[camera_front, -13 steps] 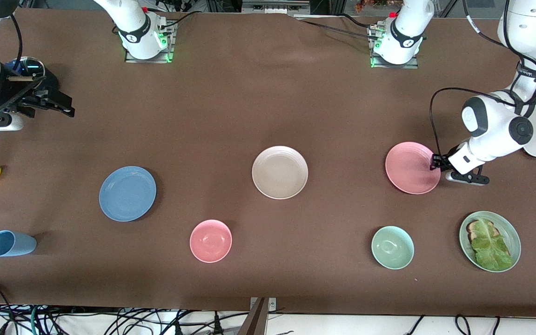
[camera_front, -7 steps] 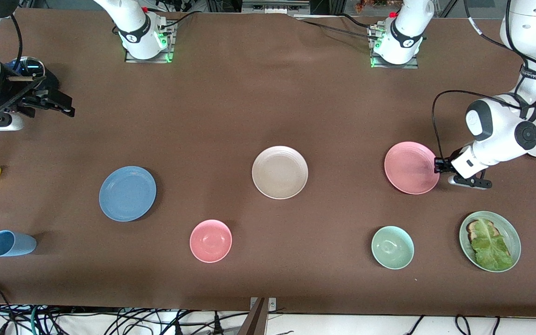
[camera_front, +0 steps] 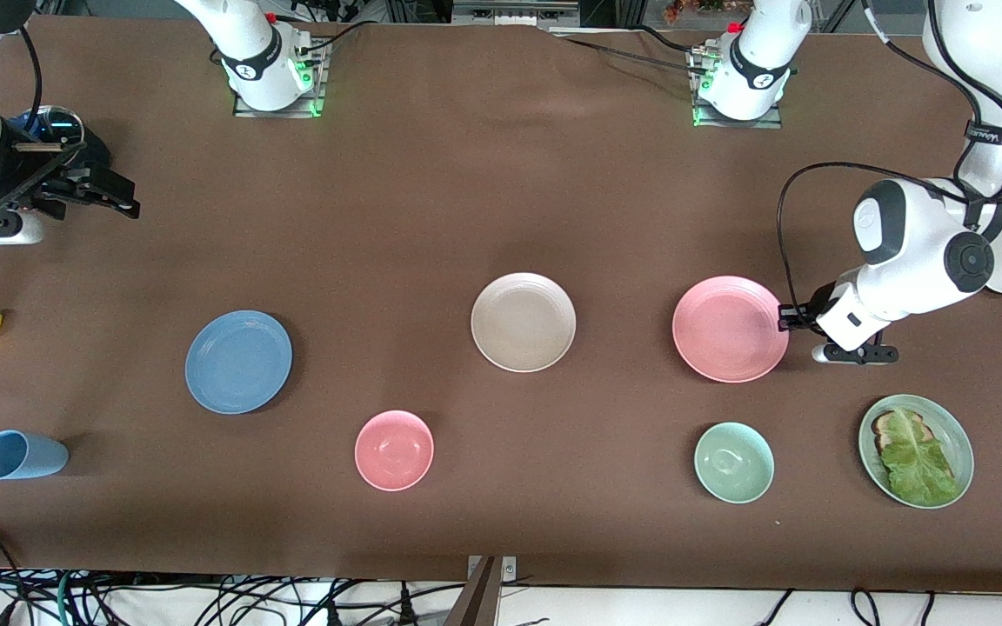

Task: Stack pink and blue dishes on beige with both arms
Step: 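Slide the pink plate with the left gripper onto the beige plate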

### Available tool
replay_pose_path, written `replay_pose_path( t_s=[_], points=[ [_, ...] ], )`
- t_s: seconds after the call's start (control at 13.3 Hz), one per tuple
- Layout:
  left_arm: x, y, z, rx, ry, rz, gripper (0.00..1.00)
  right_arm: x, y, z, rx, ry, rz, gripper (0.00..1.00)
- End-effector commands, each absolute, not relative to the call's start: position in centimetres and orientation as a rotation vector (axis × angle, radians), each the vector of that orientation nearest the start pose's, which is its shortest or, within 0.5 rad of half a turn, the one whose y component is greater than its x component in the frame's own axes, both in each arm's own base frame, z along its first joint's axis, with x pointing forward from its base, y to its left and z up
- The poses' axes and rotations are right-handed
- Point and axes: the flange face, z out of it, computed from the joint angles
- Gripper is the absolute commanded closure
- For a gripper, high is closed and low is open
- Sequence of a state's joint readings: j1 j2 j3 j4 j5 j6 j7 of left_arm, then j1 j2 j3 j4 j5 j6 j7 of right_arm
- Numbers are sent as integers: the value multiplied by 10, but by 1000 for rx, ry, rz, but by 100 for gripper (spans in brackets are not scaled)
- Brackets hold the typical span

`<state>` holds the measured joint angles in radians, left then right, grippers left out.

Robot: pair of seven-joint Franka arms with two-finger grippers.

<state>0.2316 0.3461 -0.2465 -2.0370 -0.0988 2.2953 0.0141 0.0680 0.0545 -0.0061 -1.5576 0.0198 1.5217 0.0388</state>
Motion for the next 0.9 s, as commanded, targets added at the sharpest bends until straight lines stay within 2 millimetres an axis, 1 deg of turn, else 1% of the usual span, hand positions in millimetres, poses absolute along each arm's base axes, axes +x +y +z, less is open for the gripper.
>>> replay_pose_path(
  t_s=[0.0, 0.07, 0.15, 0.22, 0.3, 0.45, 0.6, 0.67, 0.75, 0.82],
  points=[
    [584, -65, 296, -3311, -220, 147, 100, 559, 36, 599, -3123, -22, 145, 0],
    [583, -86, 299, -3315, -254, 150, 100, 559, 36, 600, -3124, -15, 143, 0],
    [579, -112, 303, -3323, -258, 148, 100, 559, 36, 600, -3124, -17, 143, 0],
    [577, -133, 306, -3332, -273, 130, 100, 559, 36, 600, -3124, -15, 141, 0],
    [575, -156, 307, -3351, -290, 85, 100, 559, 36, 600, -3124, -15, 143, 0],
    [561, -206, 303, -3354, -296, 71, 100, 560, 35, 599, -3124, -15, 141, 0],
    [549, -246, 293, -3329, -318, 42, 100, 561, 35, 599, -3122, -10, 136, 0],
    [543, -266, 280, -3327, -309, 21, 100, 561, 35, 599, -3122, -12, 133, 0],
    [540, -275, 271, -3316, -300, 12, 100, 561, 35, 599, -3122, -12, 133, 0],
    [534, -289, 263, -3300, -263, 9, 100, 561, 35, 599, -3124, -12, 131, 0]
  ],
)
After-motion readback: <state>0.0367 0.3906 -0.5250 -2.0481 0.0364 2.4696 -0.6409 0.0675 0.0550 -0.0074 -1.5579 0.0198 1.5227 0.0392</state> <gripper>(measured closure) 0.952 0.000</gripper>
